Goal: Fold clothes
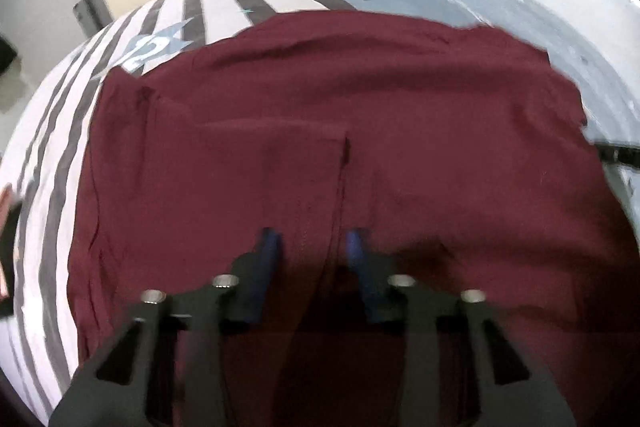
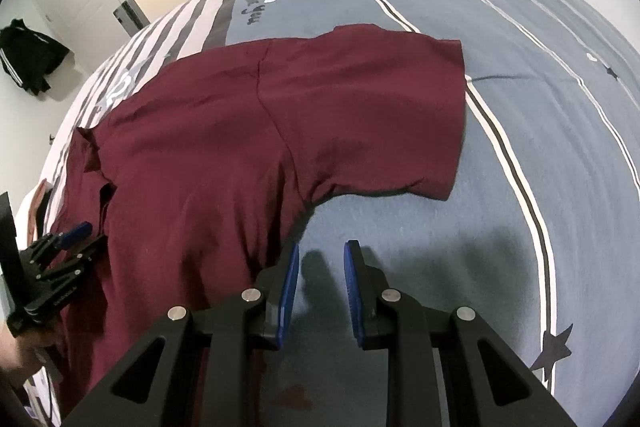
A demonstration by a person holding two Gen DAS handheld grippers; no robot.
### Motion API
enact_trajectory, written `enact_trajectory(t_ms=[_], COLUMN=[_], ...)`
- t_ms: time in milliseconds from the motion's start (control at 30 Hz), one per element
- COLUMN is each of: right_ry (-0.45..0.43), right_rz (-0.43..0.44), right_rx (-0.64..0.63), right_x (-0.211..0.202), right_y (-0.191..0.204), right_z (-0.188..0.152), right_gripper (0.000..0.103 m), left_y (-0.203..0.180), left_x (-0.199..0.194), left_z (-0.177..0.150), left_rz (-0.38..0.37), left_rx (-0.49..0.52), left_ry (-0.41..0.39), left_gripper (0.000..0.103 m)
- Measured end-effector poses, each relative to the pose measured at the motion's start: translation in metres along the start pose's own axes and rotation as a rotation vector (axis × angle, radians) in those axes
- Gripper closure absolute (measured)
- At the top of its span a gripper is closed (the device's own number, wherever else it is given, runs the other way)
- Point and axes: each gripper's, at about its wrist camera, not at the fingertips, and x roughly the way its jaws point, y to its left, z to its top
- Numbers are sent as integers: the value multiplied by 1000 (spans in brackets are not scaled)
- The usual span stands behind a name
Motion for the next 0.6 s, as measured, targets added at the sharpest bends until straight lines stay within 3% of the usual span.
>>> enact_trajectory(t_ms=[67,233,400,533,600], right_ry=[2,5,5,0,-5], right_rz=[-1,-1,5,9,6], right_rx=[-1,0,-3,11,26], right_x=[1,4,5,5,5], right_y=[0,1,8,14,16], right_z=[0,1,1,5,7], right_gripper=[82,82,82,82,82], left_y=[12,50,134,243,301], left_x=[-4,-25,-77,-121,-132], left_z=[1,7,13,-8,-34], left_rz=[-2,-4,4,156,255], left_rx=[-36,-120,-276,-419,-521], left_ry=[-6,-61,-143,-162,-104], left_gripper=[93,95,95,95,94])
